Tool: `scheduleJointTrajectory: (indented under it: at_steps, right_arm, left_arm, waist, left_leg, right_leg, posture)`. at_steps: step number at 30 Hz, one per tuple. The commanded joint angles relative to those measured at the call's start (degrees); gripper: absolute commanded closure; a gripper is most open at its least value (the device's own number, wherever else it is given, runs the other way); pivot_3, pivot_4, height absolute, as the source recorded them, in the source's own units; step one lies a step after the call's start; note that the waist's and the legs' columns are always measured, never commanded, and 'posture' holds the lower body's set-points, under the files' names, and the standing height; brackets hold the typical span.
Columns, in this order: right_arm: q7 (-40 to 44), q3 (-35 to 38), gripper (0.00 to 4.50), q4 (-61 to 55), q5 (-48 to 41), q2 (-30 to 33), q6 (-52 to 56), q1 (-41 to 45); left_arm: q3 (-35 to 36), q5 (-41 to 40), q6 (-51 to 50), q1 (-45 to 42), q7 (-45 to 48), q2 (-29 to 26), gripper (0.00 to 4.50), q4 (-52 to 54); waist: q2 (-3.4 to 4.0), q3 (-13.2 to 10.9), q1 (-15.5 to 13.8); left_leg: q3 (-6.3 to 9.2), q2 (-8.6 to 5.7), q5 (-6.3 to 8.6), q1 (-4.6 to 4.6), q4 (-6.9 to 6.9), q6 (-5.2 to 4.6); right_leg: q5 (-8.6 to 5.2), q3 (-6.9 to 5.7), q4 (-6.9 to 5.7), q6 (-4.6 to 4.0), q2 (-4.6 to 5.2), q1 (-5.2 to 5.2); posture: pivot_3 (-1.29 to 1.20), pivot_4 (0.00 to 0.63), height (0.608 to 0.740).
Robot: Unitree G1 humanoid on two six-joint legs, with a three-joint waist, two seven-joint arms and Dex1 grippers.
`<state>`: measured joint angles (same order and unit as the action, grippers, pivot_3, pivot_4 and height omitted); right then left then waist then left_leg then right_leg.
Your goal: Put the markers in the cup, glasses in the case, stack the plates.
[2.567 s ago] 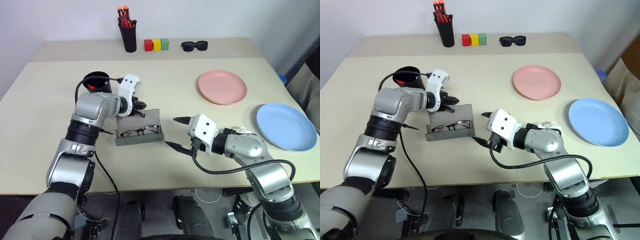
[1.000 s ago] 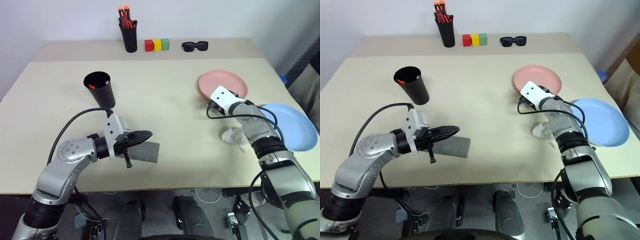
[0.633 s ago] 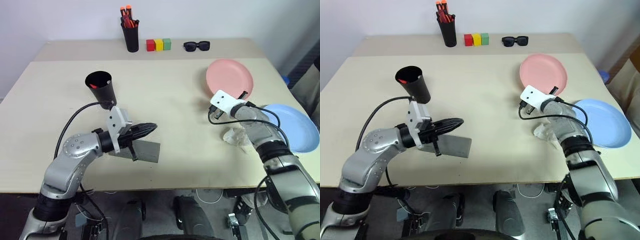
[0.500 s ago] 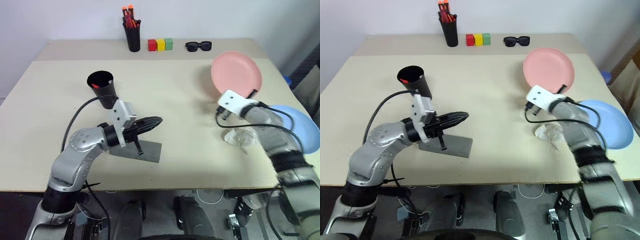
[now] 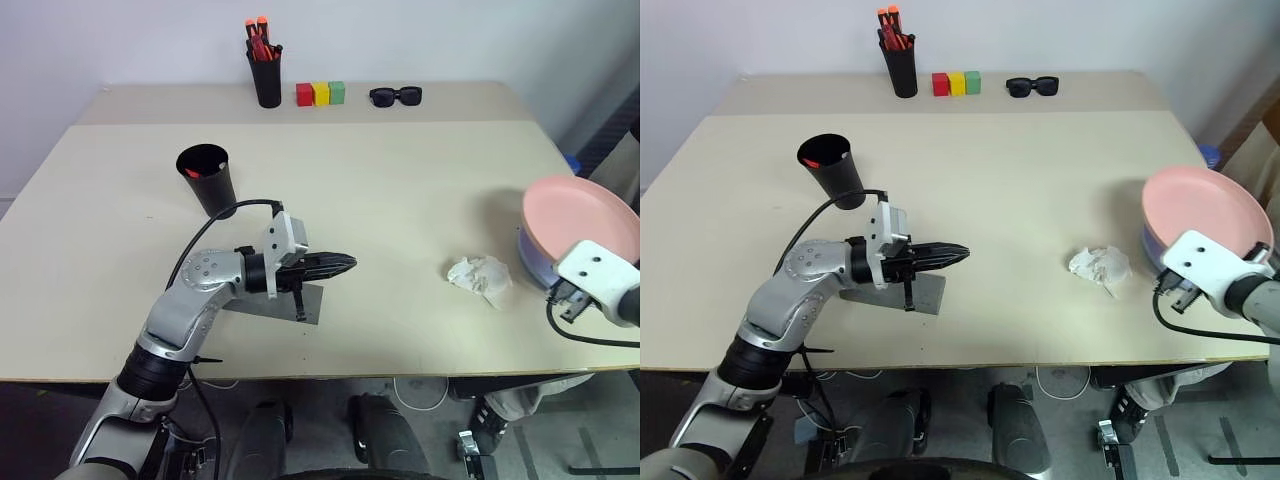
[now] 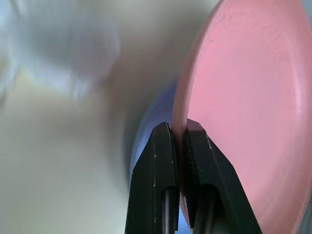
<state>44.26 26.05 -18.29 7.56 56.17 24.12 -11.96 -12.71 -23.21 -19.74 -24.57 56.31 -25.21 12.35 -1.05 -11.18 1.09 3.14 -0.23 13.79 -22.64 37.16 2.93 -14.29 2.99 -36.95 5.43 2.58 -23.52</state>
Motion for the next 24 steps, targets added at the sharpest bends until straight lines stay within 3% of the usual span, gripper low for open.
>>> scheduleJointTrajectory:
  at_steps: [1, 6, 14, 21, 24]
  right_arm:
    - [-0.5, 2.9, 3.04, -2.5, -0.2, 0.0, 0.8, -0.3]
    - [-1.0, 2.1, 0.49, -4.9, -0.9, -0.6, 0.2, 0.4]
    - [1.3, -3.8, 0.49, -10.8, -10.8, -5.6, 6.1, 5.6]
    - [-2.9, -13.1, 0.49, -3.3, -6.1, -6.7, 3.9, 6.6]
    - [-3.8, -13.2, 1.78, -1.9, -5.7, -6.6, 3.5, 6.6]
  left_arm:
    - [0.0, 0.3, 1.4, -0.8, 0.7, 0.2, 4.50, 0.5]
    - [0.1, 0.3, 1.3, 0.1, 1.0, 0.0, 4.50, 1.1]
    - [0.4, 0.4, 1.2, 0.6, 0.6, -0.2, 4.50, 1.6]
    - [0.4, 0.6, 1.0, 1.2, -0.6, 0.1, 4.50, 2.7]
    - [0.5, 0.5, 0.9, 1.6, -1.1, -0.1, 4.50, 3.2]
  waist:
    - [0.00, 0.0, -0.1]
    - [0.00, 0.0, -0.3]
    - [-0.03, 0.0, -0.2]
    - [-0.04, 0.0, -0.5]
    - [-0.03, 0.0, -0.4]
  left_leg:
    - [0.00, 0.00, 0.01, 0.06, -0.01, -0.01]
    - [0.01, 0.00, 0.01, 0.07, -0.02, -0.01]
    - [0.03, 0.01, 0.01, 0.08, -0.01, -0.01]
    - [0.05, 0.00, 0.02, 0.05, -0.03, -0.03]
    - [0.03, 0.00, 0.04, 0.01, -0.04, -0.07]
  right_leg:
    - [-0.05, 0.00, 0.02, 0.06, 0.00, 0.07]
    - [-0.13, 0.00, 0.04, 0.17, 0.01, 0.10]
    - [-0.14, -0.01, 0.06, 0.18, 0.01, 0.13]
    - [-0.07, -0.02, 0.20, 0.06, 0.05, 0.17]
    - [-0.03, -0.02, 0.27, 0.02, 0.06, 0.17]
  posture:
    - [0.00, 0.150, 0.740]
    - [0.00, 0.150, 0.740]
    - [0.00, 0.150, 0.740]
    - [0.00, 0.150, 0.740]
    - [0.00, 0.150, 0.740]
